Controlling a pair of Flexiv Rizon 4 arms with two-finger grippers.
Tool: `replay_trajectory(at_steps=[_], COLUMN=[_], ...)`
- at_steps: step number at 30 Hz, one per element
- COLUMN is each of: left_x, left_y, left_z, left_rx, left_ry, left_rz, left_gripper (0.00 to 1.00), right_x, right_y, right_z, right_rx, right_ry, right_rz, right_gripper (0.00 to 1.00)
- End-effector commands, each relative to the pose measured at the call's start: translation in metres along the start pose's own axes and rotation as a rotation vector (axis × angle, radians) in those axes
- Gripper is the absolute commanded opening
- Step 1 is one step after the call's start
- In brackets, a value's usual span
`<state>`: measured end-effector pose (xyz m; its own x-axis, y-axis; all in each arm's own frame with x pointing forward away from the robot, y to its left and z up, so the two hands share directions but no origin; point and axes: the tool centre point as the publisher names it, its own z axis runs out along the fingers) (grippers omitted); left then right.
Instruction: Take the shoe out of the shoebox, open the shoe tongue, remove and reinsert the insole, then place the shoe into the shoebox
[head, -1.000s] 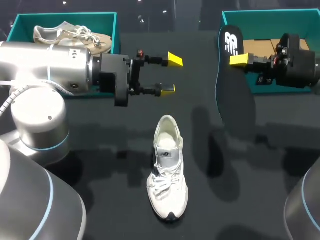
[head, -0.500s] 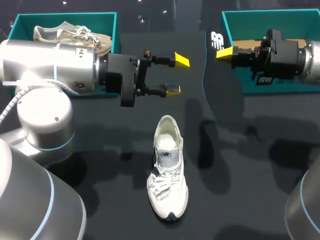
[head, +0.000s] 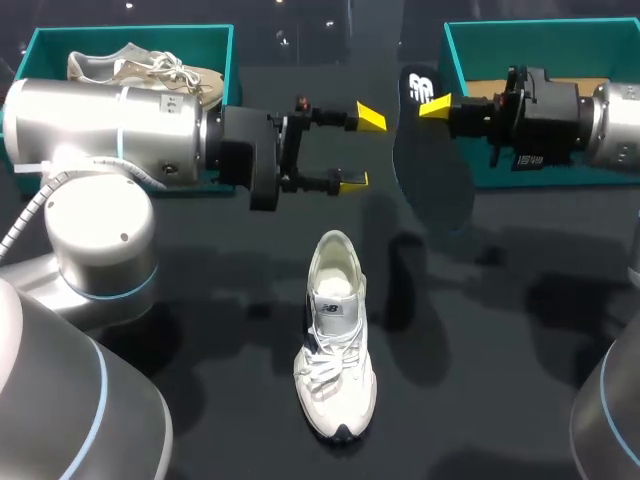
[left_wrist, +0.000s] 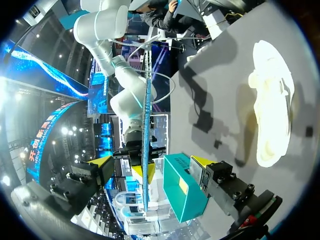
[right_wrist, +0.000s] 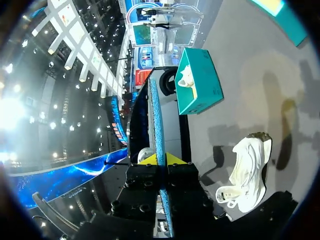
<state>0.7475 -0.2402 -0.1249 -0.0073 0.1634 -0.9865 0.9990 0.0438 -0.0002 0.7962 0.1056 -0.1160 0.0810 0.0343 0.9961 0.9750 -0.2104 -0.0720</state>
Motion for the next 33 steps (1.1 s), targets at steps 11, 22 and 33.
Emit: replay_trajectory(at_steps=[11, 22, 33], left_x=[0.002, 0.007, 0.009], left_y=[0.013, 0.016, 0.021], left_z=[0.025, 0.031, 0.034], left_rx=[0.004, -0.048, -0.085], left_ry=[-0.031, -0.038, -0.043], left_rz=[-0.026, -0.008, 0.002], left_gripper=[0.65, 0.43, 0.35], right_x=[-0.01, -0.011, -0.012], right_y=[0.017, 0.018, 0.015], right_z=[0.031, 0.037, 0.037], right_rx=[0.025, 0.025, 0.027], right_ry=[0.011, 0.019, 0.017], right_rz=[-0.001, 0.004, 0.017], right_gripper=[0.0, 0.0, 0.0])
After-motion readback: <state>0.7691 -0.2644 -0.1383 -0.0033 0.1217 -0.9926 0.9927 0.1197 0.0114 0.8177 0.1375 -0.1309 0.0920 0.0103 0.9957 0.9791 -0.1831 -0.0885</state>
